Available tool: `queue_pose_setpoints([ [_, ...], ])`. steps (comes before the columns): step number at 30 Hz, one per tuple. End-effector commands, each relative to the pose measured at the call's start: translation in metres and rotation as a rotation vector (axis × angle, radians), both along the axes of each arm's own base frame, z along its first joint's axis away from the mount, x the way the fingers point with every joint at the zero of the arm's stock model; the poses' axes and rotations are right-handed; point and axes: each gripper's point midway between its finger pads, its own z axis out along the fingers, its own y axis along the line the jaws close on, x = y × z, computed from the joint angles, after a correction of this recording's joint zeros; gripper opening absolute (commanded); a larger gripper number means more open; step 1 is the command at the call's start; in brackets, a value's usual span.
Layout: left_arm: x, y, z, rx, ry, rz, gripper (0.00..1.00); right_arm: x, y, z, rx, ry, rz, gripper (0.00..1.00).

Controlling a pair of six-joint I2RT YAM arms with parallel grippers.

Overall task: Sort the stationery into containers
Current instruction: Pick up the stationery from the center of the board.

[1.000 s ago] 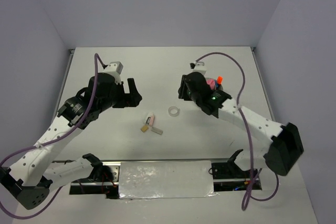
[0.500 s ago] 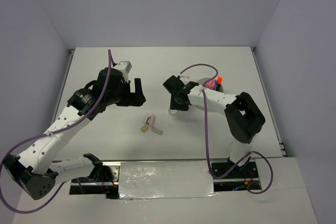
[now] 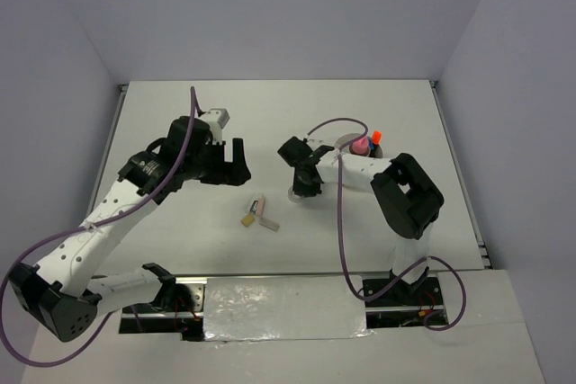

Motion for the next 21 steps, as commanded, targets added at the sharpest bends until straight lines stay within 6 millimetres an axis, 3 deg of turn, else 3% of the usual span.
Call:
queue_pose_setpoints([
  [1,0.002,-0.005,0.001,-0.024,-0.024,-0.038,0.99,0.005,0.009,-0.004,0.042,-0.022,-0.025,0.17],
  [2,0.002,-0.005,0.001,-0.035,-0.018,-0.032,0.99,0.005,0.009,0.002,0.054,-0.039,-0.031,0.13],
  [3,0.001,-0.009,0.003,-0.057,-0.014,-0.042,0.99,0.009,0.011,0.024,0.096,-0.092,-0.038,0.12],
  [5,0.005,-0.019,0.01,-0.123,-0.013,-0.038,0.99,0.009,0.01,0.045,0.141,-0.139,-0.045,0.11],
  [6,0.003,-0.027,0.013,-0.168,0.001,-0.057,0.99,0.009,0.011,0.071,0.197,-0.194,-0.047,0.1],
  [9,0.008,-0.054,0.025,-0.335,0.026,-0.094,0.99,0.007,0.011,0.119,0.294,-0.294,-0.04,0.06],
  [14,0.022,-0.084,0.05,-0.536,-0.004,-0.121,0.99,-0.003,0.009,0.158,0.304,-0.332,-0.006,0.05],
  [21,0.03,-0.101,0.055,-0.61,0.01,-0.176,0.91,-0.015,0.011,0.202,0.328,-0.405,0.021,0.06],
])
